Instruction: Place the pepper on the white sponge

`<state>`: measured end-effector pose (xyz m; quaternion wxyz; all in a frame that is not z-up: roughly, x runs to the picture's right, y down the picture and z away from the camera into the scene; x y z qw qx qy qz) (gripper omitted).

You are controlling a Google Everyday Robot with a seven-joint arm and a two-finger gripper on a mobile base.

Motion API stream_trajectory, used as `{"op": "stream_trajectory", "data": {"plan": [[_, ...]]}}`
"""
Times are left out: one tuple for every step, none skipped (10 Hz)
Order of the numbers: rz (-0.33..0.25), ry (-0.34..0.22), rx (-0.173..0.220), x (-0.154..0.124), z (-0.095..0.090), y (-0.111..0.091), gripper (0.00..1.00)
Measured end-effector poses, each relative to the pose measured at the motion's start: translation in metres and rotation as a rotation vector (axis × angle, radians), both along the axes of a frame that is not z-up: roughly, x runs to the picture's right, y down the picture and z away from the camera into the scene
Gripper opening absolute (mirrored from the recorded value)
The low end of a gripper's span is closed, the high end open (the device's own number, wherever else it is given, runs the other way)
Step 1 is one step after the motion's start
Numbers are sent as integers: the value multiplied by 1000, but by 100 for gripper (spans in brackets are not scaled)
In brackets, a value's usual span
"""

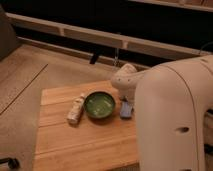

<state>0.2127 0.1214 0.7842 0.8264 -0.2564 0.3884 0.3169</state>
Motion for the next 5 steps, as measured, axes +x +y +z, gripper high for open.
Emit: {"op": "stream_trajectory", "data": {"plan": [[-15, -20, -3, -1, 4, -7, 0], [-34, -39, -11, -3, 9, -13, 0], [-47, -55, -22, -5, 14, -16, 0], [-53, -69, -34, -7, 18, -17, 0], [-51, -91, -50, -12, 25, -13, 0]]}}
